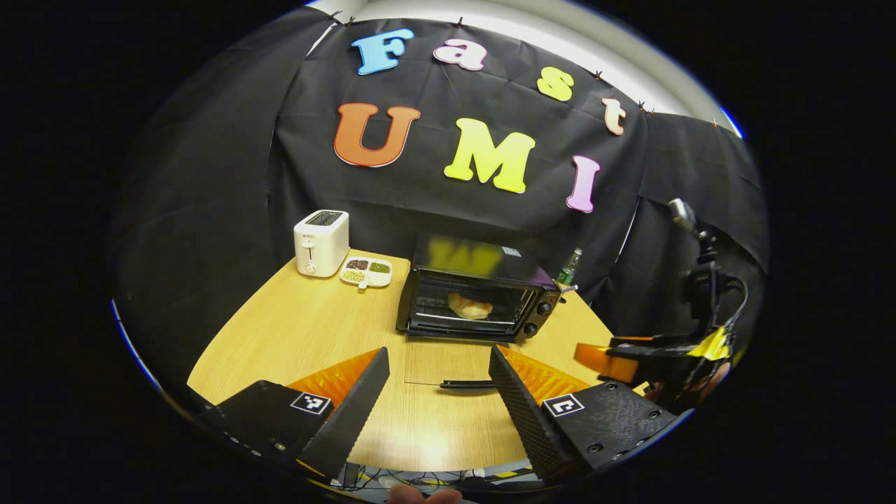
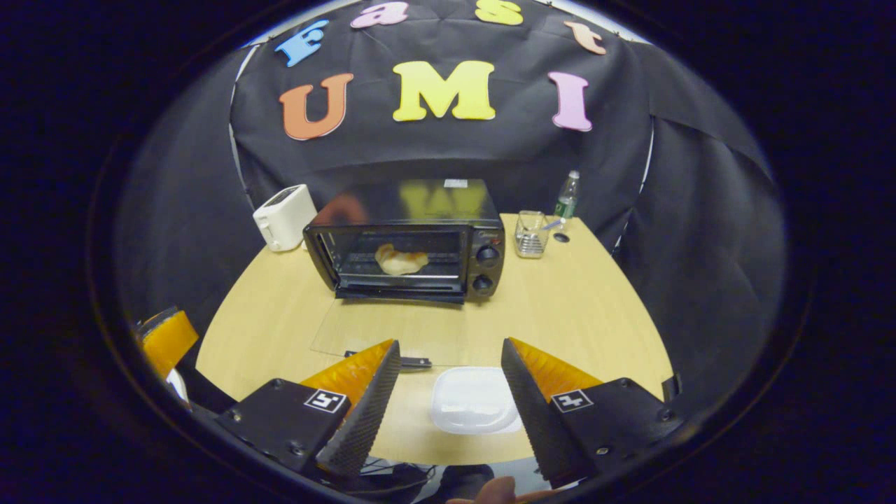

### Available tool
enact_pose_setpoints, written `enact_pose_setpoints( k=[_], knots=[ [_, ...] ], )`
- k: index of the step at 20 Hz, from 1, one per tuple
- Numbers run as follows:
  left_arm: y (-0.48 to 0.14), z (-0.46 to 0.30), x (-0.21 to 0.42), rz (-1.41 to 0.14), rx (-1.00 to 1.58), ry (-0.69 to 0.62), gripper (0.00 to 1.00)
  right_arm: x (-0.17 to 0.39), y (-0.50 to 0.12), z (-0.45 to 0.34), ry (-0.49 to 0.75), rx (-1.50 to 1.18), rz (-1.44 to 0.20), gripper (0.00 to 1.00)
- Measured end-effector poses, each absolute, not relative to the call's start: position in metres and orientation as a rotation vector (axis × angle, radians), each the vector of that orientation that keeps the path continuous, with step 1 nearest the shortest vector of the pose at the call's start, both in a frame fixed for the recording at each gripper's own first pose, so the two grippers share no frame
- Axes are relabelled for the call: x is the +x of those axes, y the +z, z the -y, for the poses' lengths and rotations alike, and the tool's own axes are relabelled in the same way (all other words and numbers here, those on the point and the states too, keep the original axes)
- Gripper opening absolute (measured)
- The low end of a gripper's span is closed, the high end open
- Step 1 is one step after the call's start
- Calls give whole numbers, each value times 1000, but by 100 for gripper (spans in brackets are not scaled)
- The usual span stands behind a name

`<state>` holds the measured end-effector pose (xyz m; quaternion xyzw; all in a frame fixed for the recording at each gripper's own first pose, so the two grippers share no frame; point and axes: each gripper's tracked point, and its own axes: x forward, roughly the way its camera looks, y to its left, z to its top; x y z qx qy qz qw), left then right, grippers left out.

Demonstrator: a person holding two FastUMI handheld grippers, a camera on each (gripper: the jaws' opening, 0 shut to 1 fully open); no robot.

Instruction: Open the electric oven with the left hand, put the food in, and close the electric oven.

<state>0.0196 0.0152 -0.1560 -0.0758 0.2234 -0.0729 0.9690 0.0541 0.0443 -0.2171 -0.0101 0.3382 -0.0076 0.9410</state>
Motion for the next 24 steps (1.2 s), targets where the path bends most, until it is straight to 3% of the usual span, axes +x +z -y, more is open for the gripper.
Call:
enact_pose_setpoints(
  k=[14, 24],
  knots=[
    [-310, 61, 40, -698, -118, -196, 95, 13, -177, 78, -173, 39, -536, 92],
    [-378, 93, 66, -814, -72, -224, 95, -3, -182, 110, -252, 19, -564, 92]
  ],
)
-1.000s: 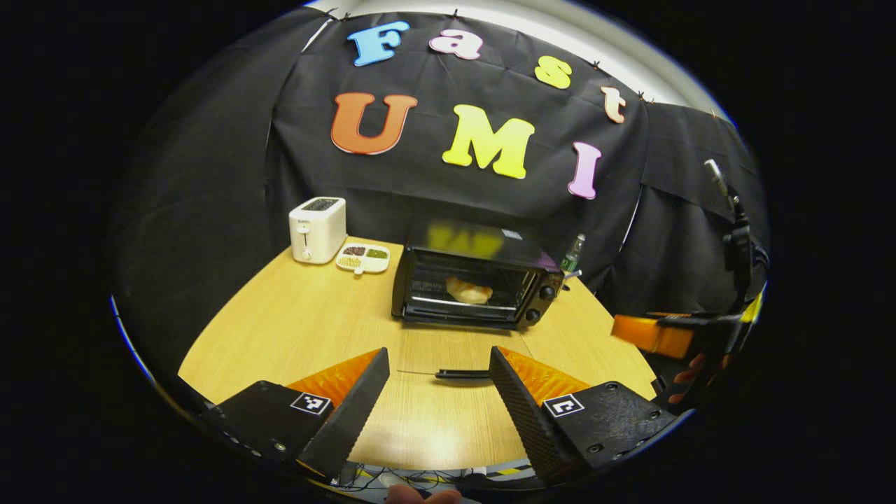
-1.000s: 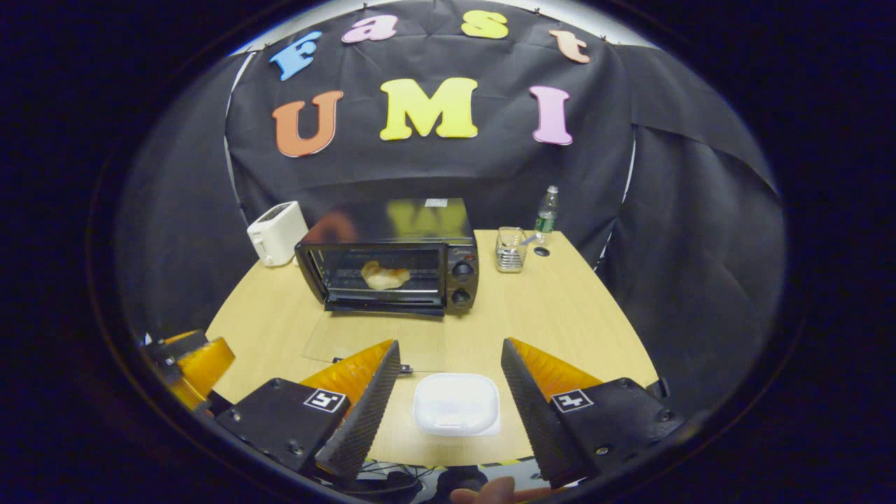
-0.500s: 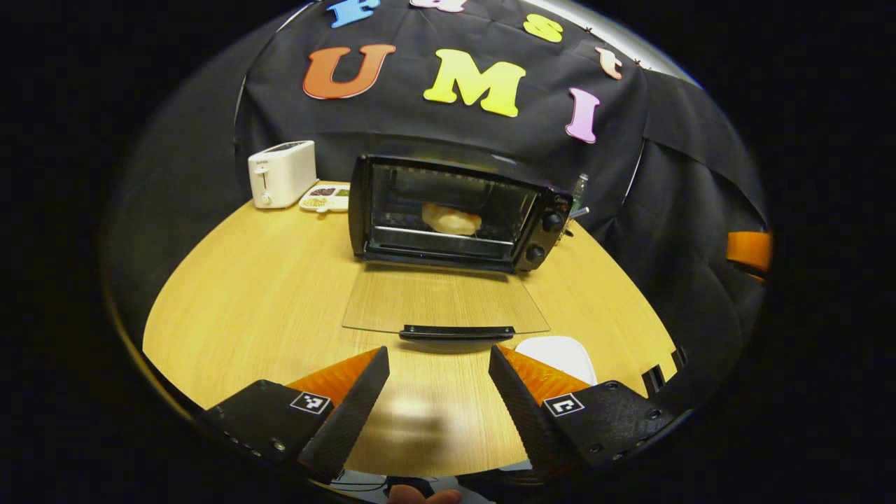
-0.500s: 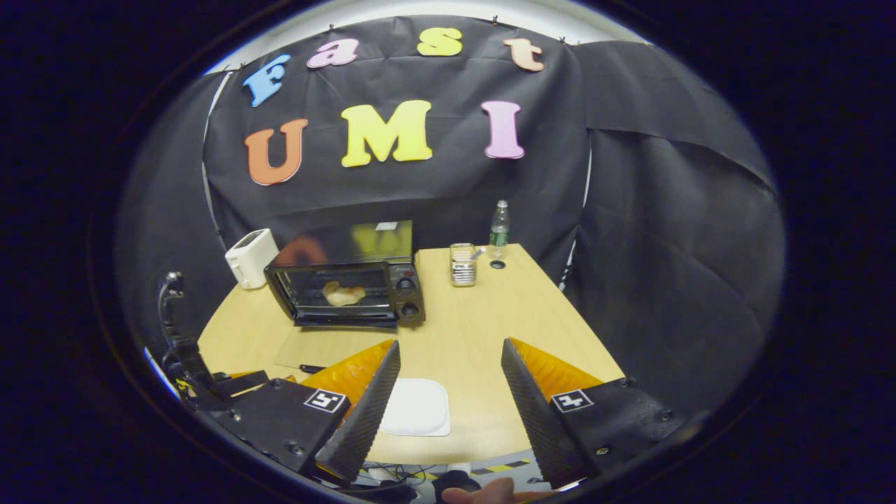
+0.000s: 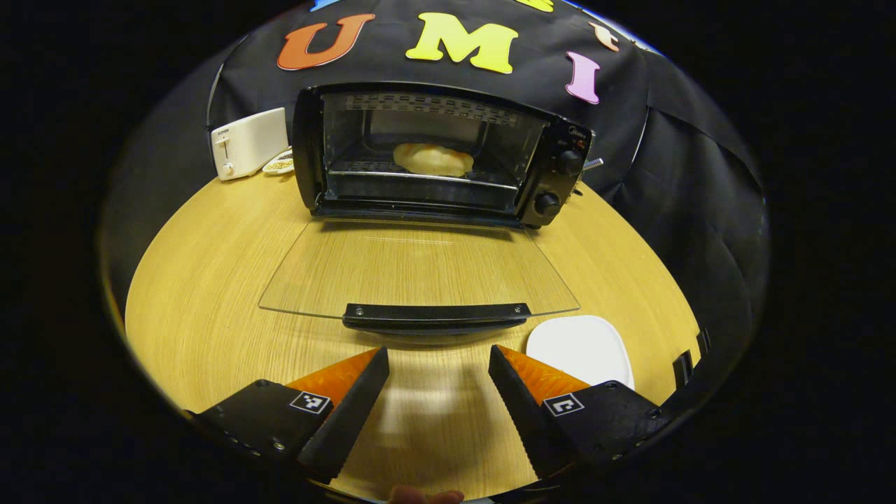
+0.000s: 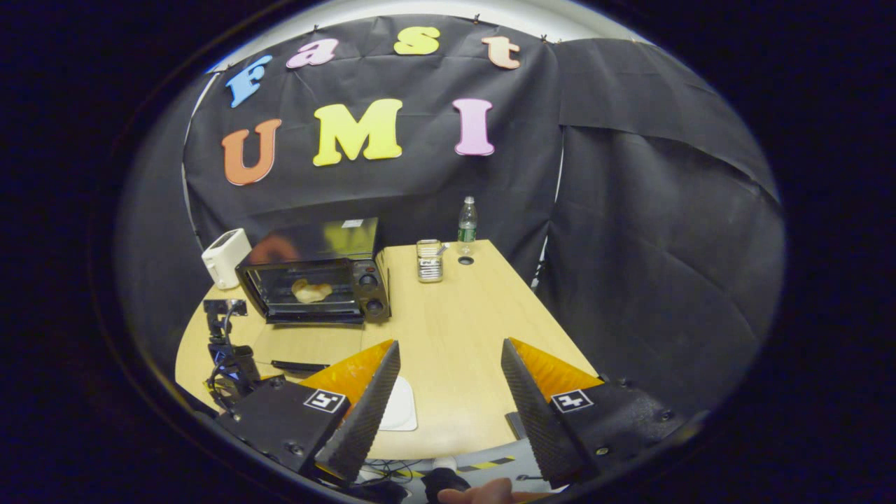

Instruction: Open the electric oven with the left hand, put the food in, and close the electric oven.

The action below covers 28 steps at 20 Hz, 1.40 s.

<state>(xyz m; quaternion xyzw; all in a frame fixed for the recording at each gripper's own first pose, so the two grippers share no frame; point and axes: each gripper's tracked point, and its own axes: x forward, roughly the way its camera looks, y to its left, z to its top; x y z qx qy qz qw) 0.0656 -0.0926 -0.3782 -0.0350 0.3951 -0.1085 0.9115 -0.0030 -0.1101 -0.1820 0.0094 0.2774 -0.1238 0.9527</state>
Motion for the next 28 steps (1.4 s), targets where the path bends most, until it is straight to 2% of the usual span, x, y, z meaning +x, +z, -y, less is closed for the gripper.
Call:
enact_pose_setpoints(
  k=[12, 19, 28],
  knots=[
    [-373, 91, 78, -829, -90, -248, 94, 4, -177, 110, -275, 34, -553, 92],
    [-321, 94, 96, -722, -81, -257, 95, 3, -167, 102, -249, 24, -515, 92],
    [-259, 101, 160, -565, 0, -266, 95, 1, -161, 114, -242, 98, -494, 92]
  ],
)
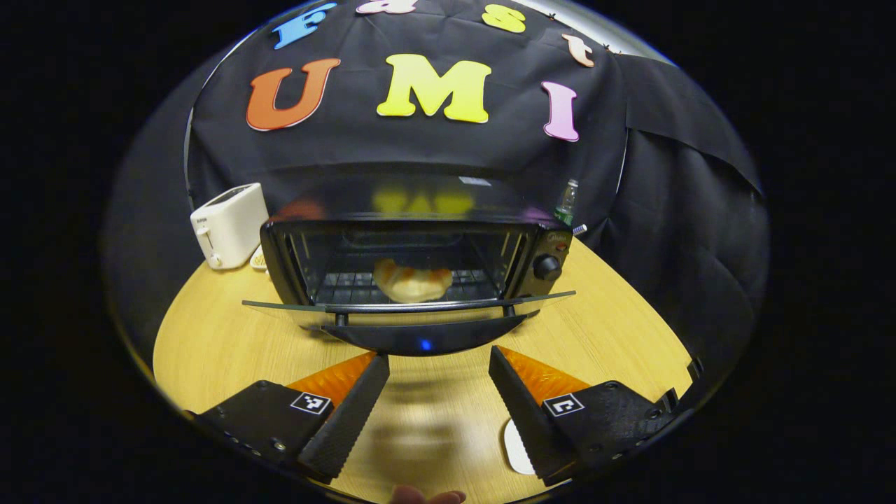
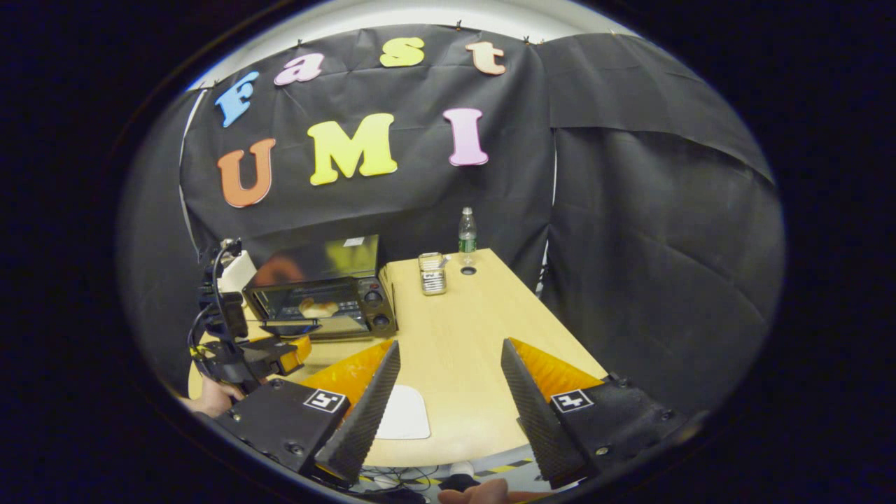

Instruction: Open the electric oven with the left hand, put the food in, and close the electric oven.

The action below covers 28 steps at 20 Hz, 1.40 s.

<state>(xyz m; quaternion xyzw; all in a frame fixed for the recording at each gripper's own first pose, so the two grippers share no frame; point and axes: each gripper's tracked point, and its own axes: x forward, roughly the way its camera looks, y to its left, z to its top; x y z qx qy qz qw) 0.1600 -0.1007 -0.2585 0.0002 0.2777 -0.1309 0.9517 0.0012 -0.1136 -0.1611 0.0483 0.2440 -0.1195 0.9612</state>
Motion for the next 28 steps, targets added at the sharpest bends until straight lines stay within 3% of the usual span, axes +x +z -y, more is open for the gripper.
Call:
enact_pose_setpoints(
  k=[8, 16, 21, 28],
  knots=[
    [-179, 108, 178, -399, 1, -235, 95, 31, -138, 134, -193, 110, -417, 92],
    [-38, 104, 140, -126, -25, -145, 94, 77, -104, 112, 22, 110, -296, 92],
    [15, 92, 86, -48, -62, -124, 94, 63, -72, 83, 82, 74, -205, 92],
    [22, 55, -17, -52, -83, -93, 94, 0, -39, 29, 110, 51, -146, 98]
  ],
)
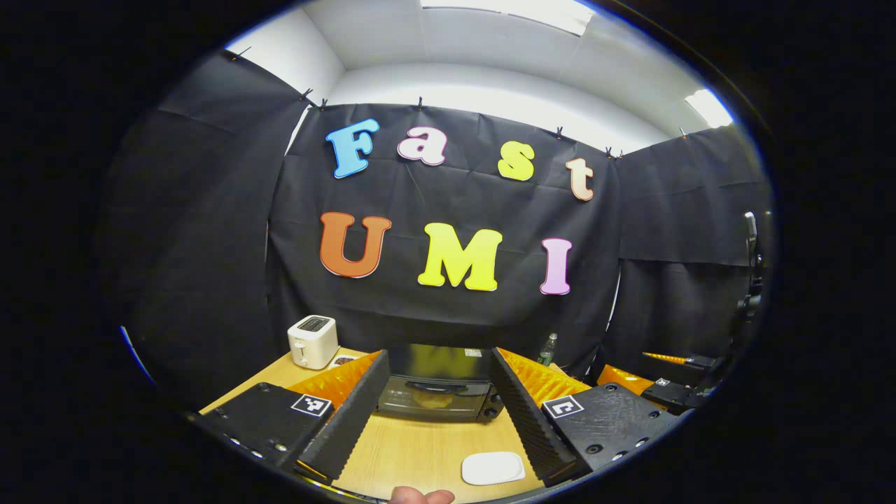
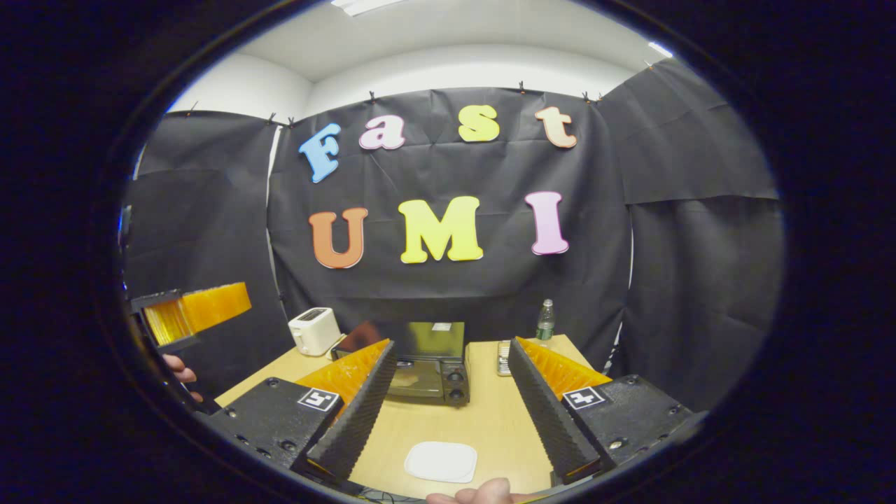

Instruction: Open the electric oven with the left hand, put the food in, and close the electric oven.

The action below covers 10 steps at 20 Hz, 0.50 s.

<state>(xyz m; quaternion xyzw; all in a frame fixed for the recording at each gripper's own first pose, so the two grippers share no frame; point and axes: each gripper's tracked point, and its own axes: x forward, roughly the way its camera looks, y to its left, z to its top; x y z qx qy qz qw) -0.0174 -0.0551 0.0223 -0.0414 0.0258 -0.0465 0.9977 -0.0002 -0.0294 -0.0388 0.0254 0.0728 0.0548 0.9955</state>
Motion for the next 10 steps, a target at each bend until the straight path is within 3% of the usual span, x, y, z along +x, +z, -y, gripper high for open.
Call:
enact_pose_setpoints(
  k=[10],
  knots=[
    [28, 23, -113, -37, -89, -118, 94, -103, -33, -31, 130, 10, -148, 100]
  ],
)
